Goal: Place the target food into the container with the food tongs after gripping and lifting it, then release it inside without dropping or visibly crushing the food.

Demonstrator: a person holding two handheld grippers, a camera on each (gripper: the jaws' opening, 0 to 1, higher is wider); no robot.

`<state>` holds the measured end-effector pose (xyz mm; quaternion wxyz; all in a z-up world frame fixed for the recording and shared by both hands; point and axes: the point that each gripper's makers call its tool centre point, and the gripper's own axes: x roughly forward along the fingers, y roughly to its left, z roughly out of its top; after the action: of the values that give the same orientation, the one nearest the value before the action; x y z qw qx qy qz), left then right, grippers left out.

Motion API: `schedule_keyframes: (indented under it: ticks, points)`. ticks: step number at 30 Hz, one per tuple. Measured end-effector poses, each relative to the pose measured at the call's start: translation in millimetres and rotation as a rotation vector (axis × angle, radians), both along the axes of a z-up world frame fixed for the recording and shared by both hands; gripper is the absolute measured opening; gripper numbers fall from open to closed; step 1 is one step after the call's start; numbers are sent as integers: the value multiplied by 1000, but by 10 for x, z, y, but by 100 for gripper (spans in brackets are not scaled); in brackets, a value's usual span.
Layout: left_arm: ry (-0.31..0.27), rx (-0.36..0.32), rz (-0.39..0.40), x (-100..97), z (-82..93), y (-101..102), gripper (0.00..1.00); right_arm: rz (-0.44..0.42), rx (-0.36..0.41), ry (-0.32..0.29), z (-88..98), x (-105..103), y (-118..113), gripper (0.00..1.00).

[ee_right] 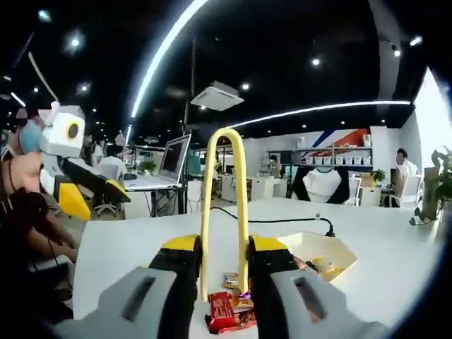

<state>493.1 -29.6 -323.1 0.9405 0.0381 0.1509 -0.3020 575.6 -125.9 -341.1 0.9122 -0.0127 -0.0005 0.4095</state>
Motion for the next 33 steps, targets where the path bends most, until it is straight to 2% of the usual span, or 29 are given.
schedule_keyframes:
  ticks: [6,10,12,14,17,22,27,28,32,33]
  points:
    - [21,-1,4,-3,-71,36,58,12,-27,27,-260,38,98,23]
    - [31,3,3,-6,-95,33,58,17,-40,32,-343,59,122,23]
    - [35,4,1,-5,-102,30,57,13,-31,64,-404,91,120,24]
    - [38,3,2,0,-109,27,57,14,-37,68,-453,108,130,24]
    - [44,3,6,8,-122,25,57,17,-39,80,-499,118,139,24]
    - [52,4,5,12,-141,20,56,28,-56,65,-529,115,144,24]
    - [56,2,7,14,-148,27,56,25,-67,88,-612,100,138,24]
    - [55,2,9,16,-148,32,55,26,-49,93,-608,96,141,24]
    - [56,3,14,15,-149,52,55,31,-85,80,-650,81,172,23]
    - [55,4,14,14,-148,56,55,25,-118,70,-659,90,171,22]
